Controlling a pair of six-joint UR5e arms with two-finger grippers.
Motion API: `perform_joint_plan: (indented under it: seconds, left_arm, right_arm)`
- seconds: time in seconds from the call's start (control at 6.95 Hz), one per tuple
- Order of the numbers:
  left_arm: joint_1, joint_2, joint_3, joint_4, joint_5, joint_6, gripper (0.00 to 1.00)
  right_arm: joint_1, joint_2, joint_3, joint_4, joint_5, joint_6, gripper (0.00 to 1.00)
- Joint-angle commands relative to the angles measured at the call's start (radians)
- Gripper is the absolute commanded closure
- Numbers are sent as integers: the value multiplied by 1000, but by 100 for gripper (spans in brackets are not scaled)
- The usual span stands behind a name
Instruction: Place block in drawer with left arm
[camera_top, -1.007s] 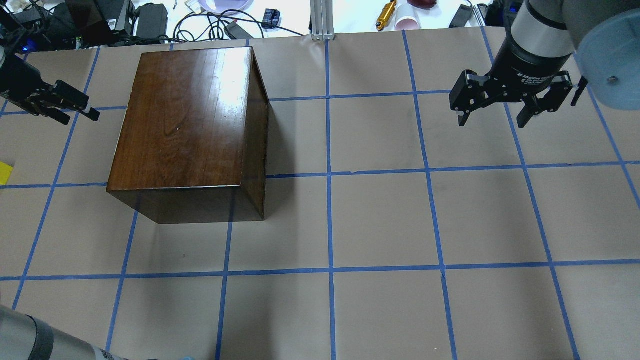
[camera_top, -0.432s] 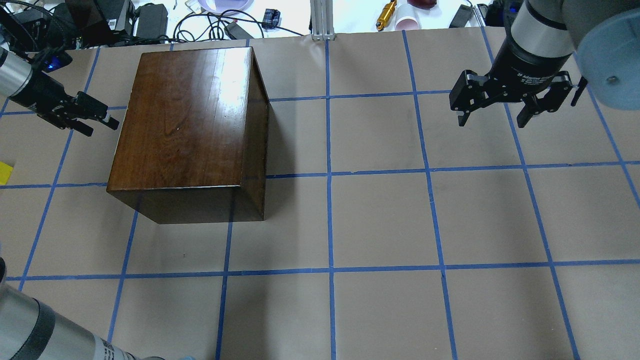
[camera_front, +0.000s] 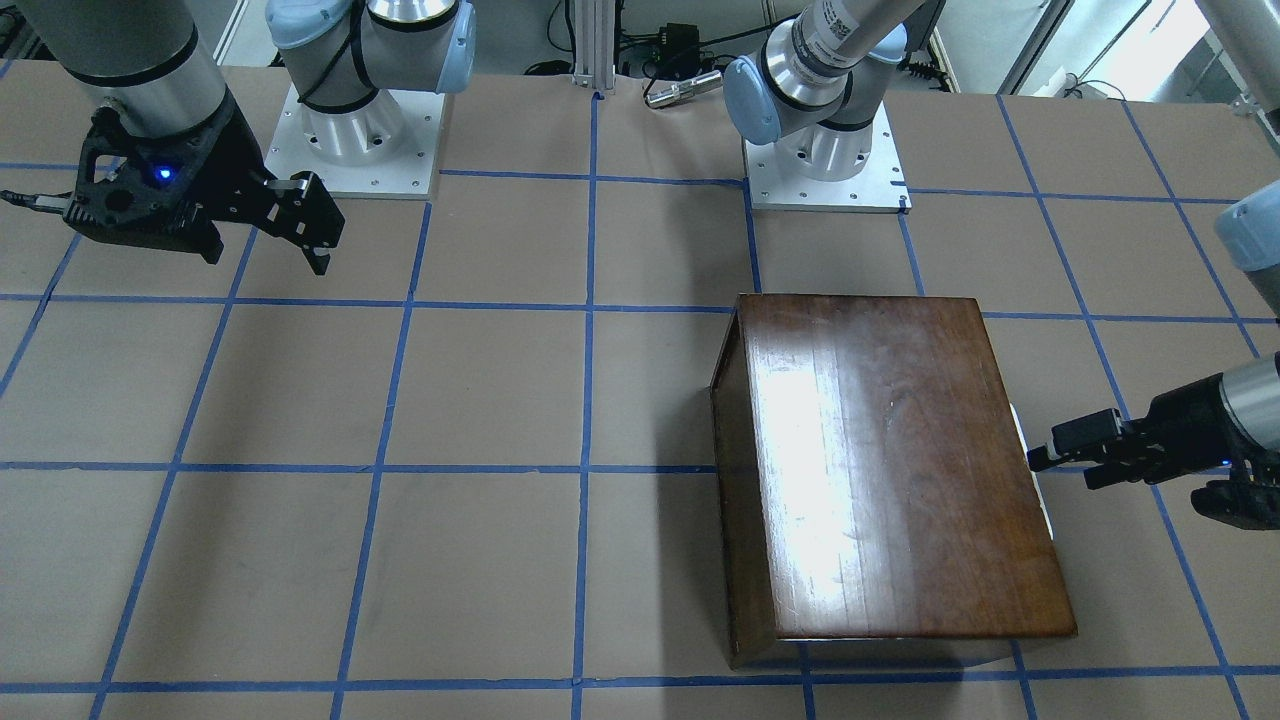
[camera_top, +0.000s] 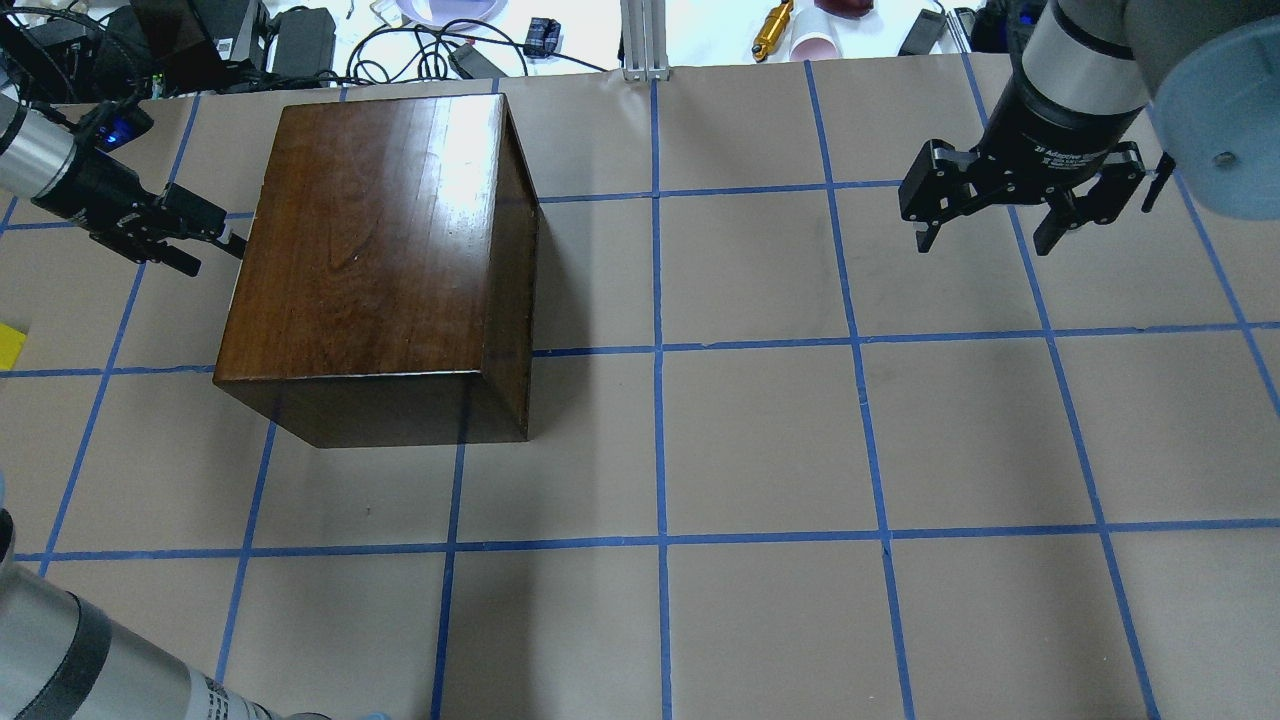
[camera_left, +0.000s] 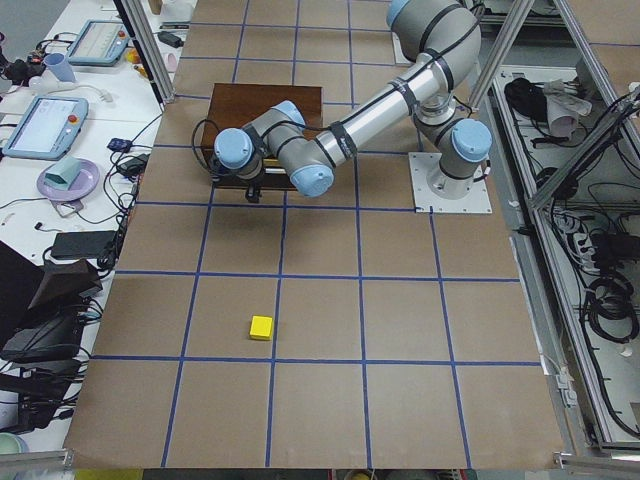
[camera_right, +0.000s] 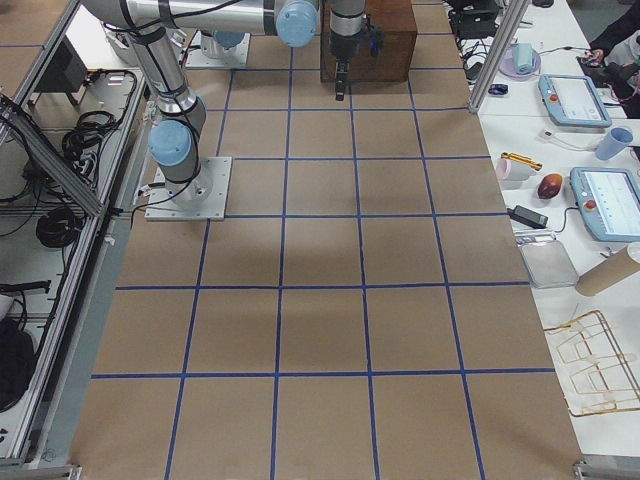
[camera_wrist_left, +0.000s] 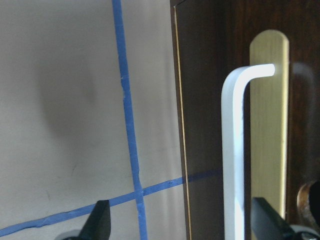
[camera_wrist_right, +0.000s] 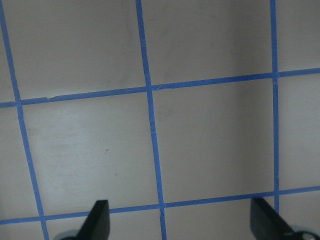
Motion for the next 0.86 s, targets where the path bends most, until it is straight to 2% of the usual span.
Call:
perform_joint_plan:
  seconds: [0.0, 0.72]
  left_arm:
    - [0, -8, -13, 7, -8, -4, 0]
    - [0, -28, -11, 13, 0, -24, 0]
  right_arm:
    - [0, 0, 0, 0, 0, 0, 0]
    - [0, 0, 0, 0, 0, 0, 0]
